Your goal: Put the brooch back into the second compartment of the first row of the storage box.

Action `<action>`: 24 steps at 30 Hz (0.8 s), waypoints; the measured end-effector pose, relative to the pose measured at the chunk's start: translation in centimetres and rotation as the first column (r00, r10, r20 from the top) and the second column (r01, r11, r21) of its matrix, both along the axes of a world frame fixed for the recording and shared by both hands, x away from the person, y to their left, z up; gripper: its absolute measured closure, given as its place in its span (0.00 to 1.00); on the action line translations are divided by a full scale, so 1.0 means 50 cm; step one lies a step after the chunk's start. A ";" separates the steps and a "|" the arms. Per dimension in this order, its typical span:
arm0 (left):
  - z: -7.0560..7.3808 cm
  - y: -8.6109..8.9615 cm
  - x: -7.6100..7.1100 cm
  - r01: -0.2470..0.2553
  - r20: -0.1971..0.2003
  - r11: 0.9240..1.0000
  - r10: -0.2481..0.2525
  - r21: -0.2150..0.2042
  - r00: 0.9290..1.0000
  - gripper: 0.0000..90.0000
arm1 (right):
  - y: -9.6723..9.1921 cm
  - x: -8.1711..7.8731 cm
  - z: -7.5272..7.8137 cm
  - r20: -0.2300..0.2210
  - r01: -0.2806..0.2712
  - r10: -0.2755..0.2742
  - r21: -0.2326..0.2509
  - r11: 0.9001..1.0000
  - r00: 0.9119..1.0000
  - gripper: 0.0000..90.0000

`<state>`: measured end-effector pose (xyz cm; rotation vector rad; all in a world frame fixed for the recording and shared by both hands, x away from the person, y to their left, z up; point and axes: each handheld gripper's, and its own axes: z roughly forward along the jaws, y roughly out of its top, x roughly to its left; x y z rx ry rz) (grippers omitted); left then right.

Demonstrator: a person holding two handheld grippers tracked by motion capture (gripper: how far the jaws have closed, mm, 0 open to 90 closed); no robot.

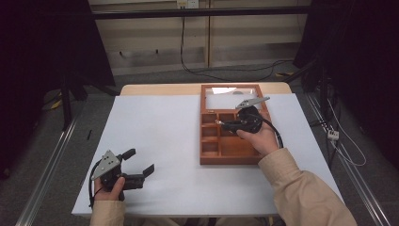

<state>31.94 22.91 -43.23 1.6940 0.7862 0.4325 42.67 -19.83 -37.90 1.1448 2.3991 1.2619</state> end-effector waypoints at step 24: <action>-0.001 0.001 0.000 0.001 -0.002 1.000 -0.001 0.001 1.000 0.04 | -0.015 0.031 -0.013 -0.005 0.051 -0.050 0.005 0.999 0.999 0.90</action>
